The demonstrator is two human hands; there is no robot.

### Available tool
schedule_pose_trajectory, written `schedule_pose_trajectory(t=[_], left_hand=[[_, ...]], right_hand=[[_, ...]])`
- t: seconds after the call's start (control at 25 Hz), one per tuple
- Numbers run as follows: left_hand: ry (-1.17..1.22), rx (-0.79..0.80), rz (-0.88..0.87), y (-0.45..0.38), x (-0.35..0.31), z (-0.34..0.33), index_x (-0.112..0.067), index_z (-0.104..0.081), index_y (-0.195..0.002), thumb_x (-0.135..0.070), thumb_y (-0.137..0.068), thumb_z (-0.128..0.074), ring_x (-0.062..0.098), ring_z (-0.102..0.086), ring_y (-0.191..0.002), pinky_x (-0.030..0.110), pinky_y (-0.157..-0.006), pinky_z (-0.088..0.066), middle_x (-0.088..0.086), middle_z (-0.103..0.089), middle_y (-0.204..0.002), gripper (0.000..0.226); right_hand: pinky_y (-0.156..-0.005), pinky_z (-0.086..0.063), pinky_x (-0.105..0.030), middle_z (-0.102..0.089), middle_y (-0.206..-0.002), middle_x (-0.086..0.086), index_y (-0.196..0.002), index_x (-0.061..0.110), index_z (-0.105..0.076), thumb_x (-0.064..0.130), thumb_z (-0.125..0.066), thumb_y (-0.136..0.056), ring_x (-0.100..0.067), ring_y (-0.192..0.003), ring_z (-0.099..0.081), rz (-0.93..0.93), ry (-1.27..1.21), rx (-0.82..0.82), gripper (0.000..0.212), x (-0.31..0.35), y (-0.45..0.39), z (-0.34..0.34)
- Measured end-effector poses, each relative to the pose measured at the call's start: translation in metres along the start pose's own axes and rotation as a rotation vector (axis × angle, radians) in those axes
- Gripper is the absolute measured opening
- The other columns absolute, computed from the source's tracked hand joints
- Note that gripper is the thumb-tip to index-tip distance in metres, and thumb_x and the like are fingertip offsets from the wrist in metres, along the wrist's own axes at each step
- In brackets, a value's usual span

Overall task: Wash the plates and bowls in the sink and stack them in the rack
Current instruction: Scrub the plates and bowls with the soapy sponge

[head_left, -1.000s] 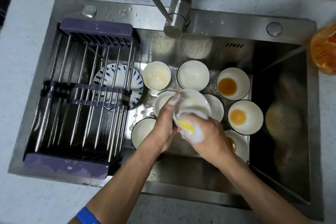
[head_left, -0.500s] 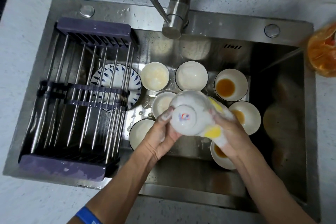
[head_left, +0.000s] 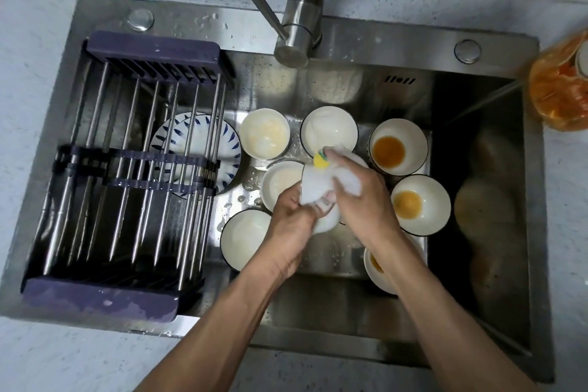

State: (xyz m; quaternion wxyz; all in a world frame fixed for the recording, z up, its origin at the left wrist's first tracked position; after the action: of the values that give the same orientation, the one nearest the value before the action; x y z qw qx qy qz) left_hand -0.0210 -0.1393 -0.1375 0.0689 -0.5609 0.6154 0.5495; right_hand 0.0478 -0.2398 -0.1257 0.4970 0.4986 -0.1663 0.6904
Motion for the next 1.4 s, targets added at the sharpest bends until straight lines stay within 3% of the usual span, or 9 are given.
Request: schedule_pose_trajectory(t=[0.2,0.32,0.48,0.64,0.8,0.88,0.96,1.12,1.4], left_hand=[[-0.143,0.001,-0.015,0.003,0.005,-0.005,-0.017,-0.069,-0.099,0.003,-0.080,-0.050,0.016,-0.070,-0.090,0.028,-0.080,-0.058,-0.003,-0.076,-0.089,0.034],[0.180,-0.117,0.037,-0.002,0.003,-0.001,-0.010,-0.066,-0.093,0.013,-0.092,-0.037,0.014,-0.068,-0.068,0.021,-0.055,-0.054,0.003,-0.071,-0.072,0.037],[0.472,-0.011,0.172,-0.002,0.005,0.012,0.003,-0.070,-0.105,-0.012,-0.097,-0.051,0.025,-0.070,-0.091,0.035,-0.084,-0.059,0.020,-0.072,-0.102,0.025],[0.058,-0.028,0.146,-0.003,0.026,0.016,-0.016,-0.076,-0.090,-0.012,-0.091,-0.063,0.018,-0.066,-0.078,0.031,-0.067,-0.052,0.008,-0.073,-0.092,0.013],[-1.130,0.487,-0.070,0.009,0.029,0.017,-0.031,-0.066,-0.097,-0.022,-0.091,-0.056,0.015,-0.062,-0.089,0.030,-0.083,-0.049,-0.006,-0.068,-0.093,0.014],[-1.758,0.660,-0.122,0.015,0.042,0.008,-0.021,-0.060,-0.117,-0.021,-0.095,-0.051,0.029,-0.062,-0.103,0.033,-0.082,-0.045,0.009,-0.067,-0.112,0.024],[-2.102,0.743,-0.185,0.017,0.059,0.004,-0.013,-0.053,-0.128,-0.017,-0.097,-0.047,0.033,-0.062,-0.108,0.036,-0.077,-0.045,0.014,-0.063,-0.122,0.031],[-1.947,0.634,-0.040,0.009,0.064,0.004,-0.014,-0.052,-0.121,-0.031,-0.093,-0.056,0.032,-0.058,-0.110,0.035,-0.073,-0.041,0.010,-0.056,-0.122,0.033],[-1.710,0.447,-0.177,0.009,0.085,-0.056,-0.014,-0.049,-0.137,-0.029,-0.092,-0.042,0.032,-0.056,-0.117,0.039,-0.094,-0.046,0.012,-0.060,-0.126,0.048]], right_hand=[[-0.113,-0.034,-0.025,-0.059,-0.137,0.003,-0.124,0.025,-0.069,0.016,-0.055,-0.082,-0.013,-0.133,-0.049,-0.008,0.036,0.028,0.045,0.008,-0.004,-0.005],[-0.113,-0.029,-0.015,-0.053,-0.143,0.002,-0.129,0.033,-0.064,0.014,-0.056,-0.078,-0.010,-0.137,-0.043,0.131,0.059,0.078,0.055,0.009,0.010,-0.012],[-0.107,-0.045,-0.030,-0.061,-0.135,0.002,-0.134,0.041,-0.054,0.014,-0.059,-0.083,-0.013,-0.128,-0.056,0.140,0.027,-0.045,0.059,-0.014,0.066,-0.018],[-0.099,-0.048,-0.021,-0.067,-0.125,-0.001,-0.125,0.034,-0.066,-0.012,-0.063,-0.079,-0.003,-0.113,-0.063,-0.123,-0.183,-0.245,0.064,-0.017,0.061,-0.013],[-0.062,-0.050,-0.015,-0.074,-0.086,0.010,-0.112,0.027,-0.071,-0.007,-0.064,-0.086,-0.002,-0.072,-0.064,-0.561,-0.537,-0.308,0.043,-0.029,0.059,0.033],[-0.069,-0.053,-0.021,-0.074,-0.090,0.014,-0.110,0.034,-0.071,0.000,-0.067,-0.086,-0.002,-0.076,-0.066,-0.613,-0.483,-0.310,0.042,-0.038,0.059,0.052],[-0.075,-0.054,-0.025,-0.070,-0.092,0.020,-0.116,0.035,-0.069,0.003,-0.066,-0.087,0.000,-0.080,-0.065,-0.627,-0.453,-0.332,0.043,-0.043,0.057,0.063],[-0.076,-0.054,-0.022,-0.072,-0.101,0.018,-0.119,0.031,-0.069,0.001,-0.065,-0.087,0.000,-0.091,-0.067,-0.579,-0.456,-0.331,0.044,-0.055,0.057,0.078],[-0.078,-0.054,-0.026,-0.072,-0.111,0.008,-0.122,0.030,-0.069,0.005,-0.068,-0.086,-0.008,-0.100,-0.068,-0.558,-0.536,-0.404,0.043,-0.065,0.066,0.098]])
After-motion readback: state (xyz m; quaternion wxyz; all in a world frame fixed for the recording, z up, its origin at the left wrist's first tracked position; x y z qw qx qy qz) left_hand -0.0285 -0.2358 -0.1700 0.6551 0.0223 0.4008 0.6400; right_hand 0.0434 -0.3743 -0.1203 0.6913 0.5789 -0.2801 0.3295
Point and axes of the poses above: each hand's wrist, its own y-axis away from the middle knuckle, its own z-axis out of the back of the hand, x = y × z, the point moved 1 cm from there along -y, towards the middle knuckle
